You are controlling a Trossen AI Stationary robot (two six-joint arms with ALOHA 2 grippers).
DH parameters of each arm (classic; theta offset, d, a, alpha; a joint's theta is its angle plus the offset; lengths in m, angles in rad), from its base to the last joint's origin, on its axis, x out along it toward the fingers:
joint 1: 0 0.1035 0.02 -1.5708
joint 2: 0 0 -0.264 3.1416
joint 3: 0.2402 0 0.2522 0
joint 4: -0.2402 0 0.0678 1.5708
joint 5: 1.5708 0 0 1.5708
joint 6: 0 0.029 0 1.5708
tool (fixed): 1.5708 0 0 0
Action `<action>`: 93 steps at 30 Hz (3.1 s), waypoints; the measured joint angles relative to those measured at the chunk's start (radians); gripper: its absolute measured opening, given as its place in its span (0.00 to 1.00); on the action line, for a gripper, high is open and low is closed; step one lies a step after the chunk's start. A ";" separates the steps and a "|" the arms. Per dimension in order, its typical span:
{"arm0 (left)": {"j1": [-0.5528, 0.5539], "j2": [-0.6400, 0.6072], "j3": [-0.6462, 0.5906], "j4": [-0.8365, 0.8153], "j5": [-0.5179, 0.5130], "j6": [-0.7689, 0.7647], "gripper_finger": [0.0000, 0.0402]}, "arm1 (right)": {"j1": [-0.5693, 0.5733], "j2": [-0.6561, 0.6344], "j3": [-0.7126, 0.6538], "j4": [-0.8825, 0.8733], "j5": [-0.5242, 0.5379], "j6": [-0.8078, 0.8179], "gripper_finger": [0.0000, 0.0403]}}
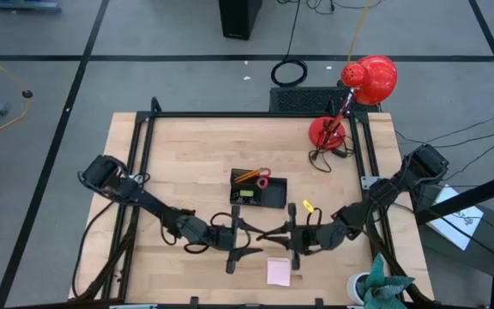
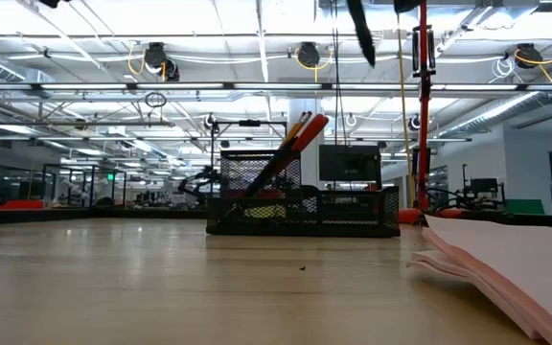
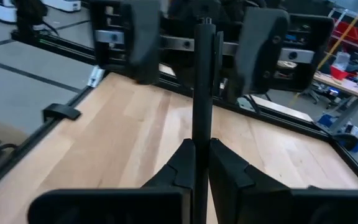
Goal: Pick and place office supplies into organizer
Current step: Put the black pen into the black desk organizer
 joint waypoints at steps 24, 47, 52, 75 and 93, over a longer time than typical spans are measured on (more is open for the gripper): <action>0.001 0.000 0.016 -0.092 -0.040 0.030 0.06 | -0.009 0.000 -0.002 -0.029 -0.003 0.000 0.04; 0.004 -0.021 0.014 -0.116 -0.107 0.121 0.08 | -0.025 -0.001 -0.077 -0.106 0.004 0.220 0.35; 0.001 -0.111 0.015 -0.235 -0.187 0.132 0.06 | -0.054 0.000 -0.148 -0.118 -0.001 0.370 0.38; 0.363 -0.305 0.014 -0.844 -0.125 -0.259 0.08 | -0.062 0.000 -0.213 -0.077 -0.003 0.490 0.34; 0.437 -0.124 0.014 -0.888 -0.070 -0.327 0.08 | -0.062 0.000 -0.225 -0.092 -0.003 0.510 0.34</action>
